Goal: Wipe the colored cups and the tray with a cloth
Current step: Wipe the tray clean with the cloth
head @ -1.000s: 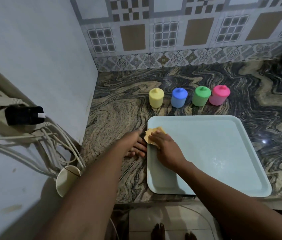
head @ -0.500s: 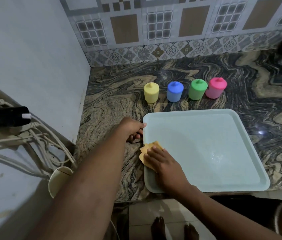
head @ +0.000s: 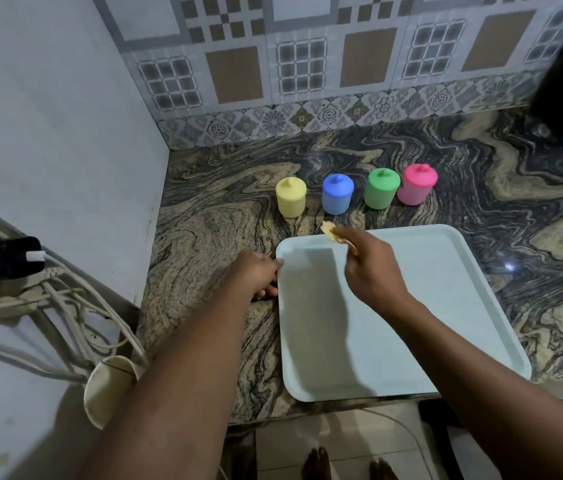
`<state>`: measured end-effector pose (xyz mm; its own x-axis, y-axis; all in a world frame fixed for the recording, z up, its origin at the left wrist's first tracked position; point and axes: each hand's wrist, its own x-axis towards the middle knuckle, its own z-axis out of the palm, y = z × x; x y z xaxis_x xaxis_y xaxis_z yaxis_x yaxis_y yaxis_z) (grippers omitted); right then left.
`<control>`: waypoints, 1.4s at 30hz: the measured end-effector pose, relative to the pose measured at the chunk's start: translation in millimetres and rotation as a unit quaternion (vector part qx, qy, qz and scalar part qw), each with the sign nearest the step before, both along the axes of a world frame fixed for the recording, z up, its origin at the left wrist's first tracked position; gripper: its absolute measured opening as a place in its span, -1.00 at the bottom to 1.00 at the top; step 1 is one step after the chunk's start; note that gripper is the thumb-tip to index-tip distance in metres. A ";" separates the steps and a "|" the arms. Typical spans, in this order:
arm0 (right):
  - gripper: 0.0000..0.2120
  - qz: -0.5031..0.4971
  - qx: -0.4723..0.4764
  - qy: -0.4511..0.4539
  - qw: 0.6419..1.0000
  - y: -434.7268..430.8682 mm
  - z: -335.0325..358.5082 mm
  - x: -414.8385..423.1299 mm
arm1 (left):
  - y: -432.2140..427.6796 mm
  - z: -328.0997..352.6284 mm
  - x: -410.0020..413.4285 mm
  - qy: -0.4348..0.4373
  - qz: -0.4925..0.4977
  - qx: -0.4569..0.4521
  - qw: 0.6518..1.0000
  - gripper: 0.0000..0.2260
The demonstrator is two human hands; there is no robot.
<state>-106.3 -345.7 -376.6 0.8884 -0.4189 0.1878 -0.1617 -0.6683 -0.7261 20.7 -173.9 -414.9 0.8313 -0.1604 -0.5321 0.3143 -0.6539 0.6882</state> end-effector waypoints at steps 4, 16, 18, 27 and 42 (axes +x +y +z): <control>-0.47 0.163 -0.153 0.070 0.972 8.0 -24.2 58.0 | -2.0 2.5 -4.4 -0.027 -0.023 0.052 0.998 -0.75; -0.56 0.076 -0.210 0.052 0.973 -63.3 -64.3 21.3 | -4.5 -2.6 -1.8 -0.027 -0.011 0.058 0.998 -0.75; -0.60 0.037 -0.206 0.054 0.976 -99.3 -69.6 0.9 | -4.9 -3.3 -1.5 -0.024 -0.007 0.054 0.998 -0.75; -0.54 -0.110 -0.108 0.126 0.980 -137.3 -37.6 -21.0 | -3.6 -6.8 0.7 -0.019 0.005 0.040 0.999 -0.76; -0.35 0.292 -0.138 0.087 0.942 52.9 -87.1 -64.1 | -4.5 1.1 -3.0 -0.020 -0.013 0.055 0.998 -0.71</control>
<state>-170.4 -292.8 -463.6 0.9797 0.1944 0.0492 0.1922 -0.8397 -0.5079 17.7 -178.4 -413.8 0.8488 -0.1246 -0.5138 0.2700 -0.7334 0.6239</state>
